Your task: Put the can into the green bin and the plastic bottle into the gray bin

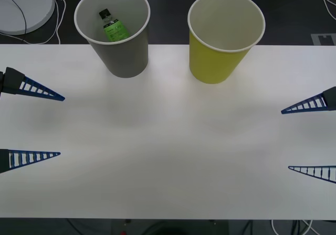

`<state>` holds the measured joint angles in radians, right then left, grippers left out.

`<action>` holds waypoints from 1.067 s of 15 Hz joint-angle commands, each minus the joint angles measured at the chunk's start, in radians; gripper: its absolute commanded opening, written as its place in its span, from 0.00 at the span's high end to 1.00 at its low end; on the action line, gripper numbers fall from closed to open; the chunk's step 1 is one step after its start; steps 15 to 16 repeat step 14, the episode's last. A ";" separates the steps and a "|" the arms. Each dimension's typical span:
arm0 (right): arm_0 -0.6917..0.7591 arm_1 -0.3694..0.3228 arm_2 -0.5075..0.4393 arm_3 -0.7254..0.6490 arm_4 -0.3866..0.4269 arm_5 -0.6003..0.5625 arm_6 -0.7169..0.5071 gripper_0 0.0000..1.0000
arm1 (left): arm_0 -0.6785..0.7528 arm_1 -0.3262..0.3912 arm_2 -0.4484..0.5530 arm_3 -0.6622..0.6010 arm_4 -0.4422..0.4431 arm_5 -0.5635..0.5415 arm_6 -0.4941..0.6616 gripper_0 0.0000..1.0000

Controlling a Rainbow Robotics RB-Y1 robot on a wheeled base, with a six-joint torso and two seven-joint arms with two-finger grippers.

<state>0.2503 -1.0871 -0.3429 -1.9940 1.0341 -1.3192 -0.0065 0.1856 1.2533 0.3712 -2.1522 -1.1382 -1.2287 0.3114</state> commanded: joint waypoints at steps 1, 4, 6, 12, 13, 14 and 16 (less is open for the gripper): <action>0.015 0.001 -0.001 -0.008 -0.023 0.000 0.000 0.00 | 0.000 0.000 0.000 0.000 0.000 0.000 0.000 0.00; 0.027 0.001 -0.001 -0.012 -0.045 0.000 0.003 0.00 | 0.000 0.000 0.000 0.000 0.000 0.000 0.000 0.00; 0.046 0.001 -0.019 -0.023 -0.049 0.000 0.002 0.00 | 0.000 0.000 0.000 0.000 0.000 0.000 0.000 0.00; 0.058 0.001 -0.024 -0.025 -0.057 0.000 -0.004 0.00 | 0.000 0.000 0.000 0.000 0.000 0.000 0.000 0.00; 0.058 0.001 -0.024 -0.025 -0.057 0.000 -0.004 0.00 | 0.000 0.000 0.000 0.000 0.000 0.000 0.000 0.00; 0.058 0.001 -0.024 -0.025 -0.057 0.000 -0.004 0.00 | 0.000 0.000 0.000 0.000 0.000 0.000 0.000 0.00; 0.058 0.001 -0.024 -0.025 -0.057 0.000 -0.004 0.00 | 0.000 0.000 0.000 0.000 0.000 0.000 0.000 0.00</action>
